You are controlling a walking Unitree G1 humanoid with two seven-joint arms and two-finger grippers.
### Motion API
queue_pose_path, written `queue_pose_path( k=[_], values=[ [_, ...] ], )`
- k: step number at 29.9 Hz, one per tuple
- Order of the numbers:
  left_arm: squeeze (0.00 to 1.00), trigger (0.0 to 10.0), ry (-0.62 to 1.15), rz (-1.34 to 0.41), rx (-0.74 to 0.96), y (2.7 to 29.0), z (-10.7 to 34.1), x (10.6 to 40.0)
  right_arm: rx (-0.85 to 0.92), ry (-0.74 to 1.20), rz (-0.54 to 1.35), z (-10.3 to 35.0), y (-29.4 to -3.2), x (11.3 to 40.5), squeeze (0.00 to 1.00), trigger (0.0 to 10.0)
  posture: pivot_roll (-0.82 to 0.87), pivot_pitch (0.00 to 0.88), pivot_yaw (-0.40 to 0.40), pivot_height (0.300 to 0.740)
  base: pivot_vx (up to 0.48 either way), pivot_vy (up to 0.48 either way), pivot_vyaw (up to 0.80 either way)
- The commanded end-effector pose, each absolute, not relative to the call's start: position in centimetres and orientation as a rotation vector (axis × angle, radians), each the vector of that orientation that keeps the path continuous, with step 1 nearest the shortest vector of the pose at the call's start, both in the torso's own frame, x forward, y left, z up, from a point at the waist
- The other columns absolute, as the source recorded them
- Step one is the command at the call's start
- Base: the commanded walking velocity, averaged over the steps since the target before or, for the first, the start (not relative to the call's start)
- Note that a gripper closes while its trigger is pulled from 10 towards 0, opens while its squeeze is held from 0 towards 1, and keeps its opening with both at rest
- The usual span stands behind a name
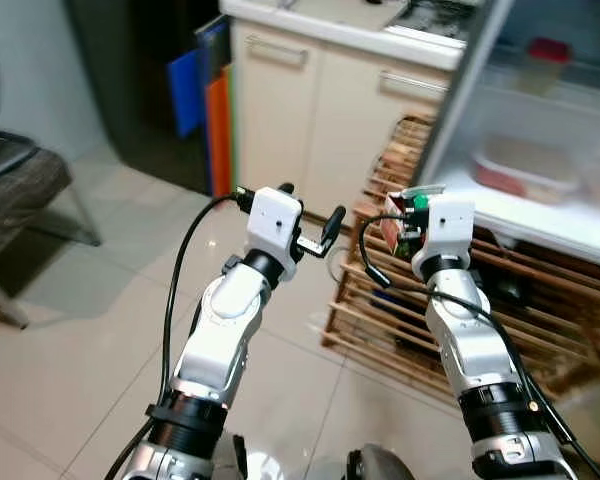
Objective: Restocking fridge
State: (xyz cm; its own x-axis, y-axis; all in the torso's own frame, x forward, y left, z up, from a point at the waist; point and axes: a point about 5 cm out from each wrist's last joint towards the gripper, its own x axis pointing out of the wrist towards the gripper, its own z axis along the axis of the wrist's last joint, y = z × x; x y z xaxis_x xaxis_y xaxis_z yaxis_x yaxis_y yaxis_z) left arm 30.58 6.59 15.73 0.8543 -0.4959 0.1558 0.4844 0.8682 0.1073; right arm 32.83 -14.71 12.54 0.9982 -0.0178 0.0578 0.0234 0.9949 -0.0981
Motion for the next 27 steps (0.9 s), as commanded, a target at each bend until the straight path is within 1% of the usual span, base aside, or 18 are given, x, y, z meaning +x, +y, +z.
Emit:
queue_pose_path(
  k=[1,16,19,22,23,27],
  values=[
    [0.00,10.0,-0.200,-0.544,0.071,6.01,16.12,30.49,-0.093,-0.071,-0.036,12.82,-15.43,32.74,0.00,0.0,0.04,0.000,-0.057,0.690,0.000,0.000,-0.68],
    [0.00,10.0,-0.196,-0.560,0.074,5.94,15.84,30.44,-0.113,-0.096,-0.044,13.04,-15.68,32.63,0.00,0.0,0.04,0.000,-0.057,0.690,0.000,0.000,-0.69],
    [0.00,10.0,-0.193,-0.556,0.067,5.98,15.80,30.49,-0.074,-0.093,-0.016,13.04,-15.40,32.57,0.00,0.0,0.04,0.000,-0.060,0.690,0.000,0.000,0.00],
    [0.00,10.0,-0.188,-0.551,0.059,6.04,15.79,30.56,-0.073,-0.072,-0.007,12.94,-15.17,32.64,0.00,0.0,0.04,0.000,-0.059,0.690,0.000,0.000,0.00],
    [0.00,10.0,-0.186,-0.548,0.055,6.10,15.78,30.62,-0.071,-0.048,-0.008,12.73,-15.04,32.73,0.00,0.0,0.04,0.000,-0.059,0.681,0.000,0.000,0.00],
    [0.00,10.0,-0.186,-0.547,0.051,6.10,15.84,30.67,-0.079,-0.053,-0.011,12.75,-14.91,32.75,0.00,0.0,0.04,0.000,-0.059,0.661,0.000,0.000,0.00]
  ],
)
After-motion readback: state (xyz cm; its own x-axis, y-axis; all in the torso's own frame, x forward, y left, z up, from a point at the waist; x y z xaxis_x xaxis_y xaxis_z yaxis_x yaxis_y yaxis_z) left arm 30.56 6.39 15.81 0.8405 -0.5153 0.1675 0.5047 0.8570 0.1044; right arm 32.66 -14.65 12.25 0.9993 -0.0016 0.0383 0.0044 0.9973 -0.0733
